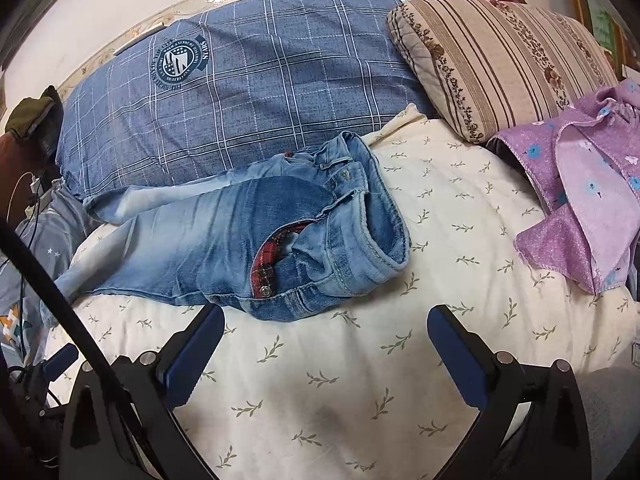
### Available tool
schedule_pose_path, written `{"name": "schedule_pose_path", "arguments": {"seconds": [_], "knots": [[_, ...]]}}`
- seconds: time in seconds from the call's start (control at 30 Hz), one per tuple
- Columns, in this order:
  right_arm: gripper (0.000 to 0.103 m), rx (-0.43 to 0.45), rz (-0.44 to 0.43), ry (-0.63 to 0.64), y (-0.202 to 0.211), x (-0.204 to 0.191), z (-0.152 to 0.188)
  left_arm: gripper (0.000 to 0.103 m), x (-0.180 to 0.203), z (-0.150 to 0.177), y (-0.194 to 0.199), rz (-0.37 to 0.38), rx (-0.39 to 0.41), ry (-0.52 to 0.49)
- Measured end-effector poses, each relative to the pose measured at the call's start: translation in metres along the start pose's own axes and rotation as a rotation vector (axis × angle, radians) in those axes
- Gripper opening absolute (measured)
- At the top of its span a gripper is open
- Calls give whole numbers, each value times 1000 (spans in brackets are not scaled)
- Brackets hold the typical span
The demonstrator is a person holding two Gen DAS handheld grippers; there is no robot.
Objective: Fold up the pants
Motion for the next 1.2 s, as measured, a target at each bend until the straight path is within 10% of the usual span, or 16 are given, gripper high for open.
{"name": "schedule_pose_path", "arguments": {"seconds": [1.2], "knots": [[101,24,-20,-8,16,6,-9,93,-10,-7,9,58,1,67]]}}
Point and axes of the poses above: each gripper's, at about its wrist camera, not at the fingertips, and y roughly against the way its jaws point, x to its right, z to its underside, the point moved 8 cm from there along -y, roughly the way its jaws point, and after that the axes turned 4 degrees about -x, right-handed, at the moved point
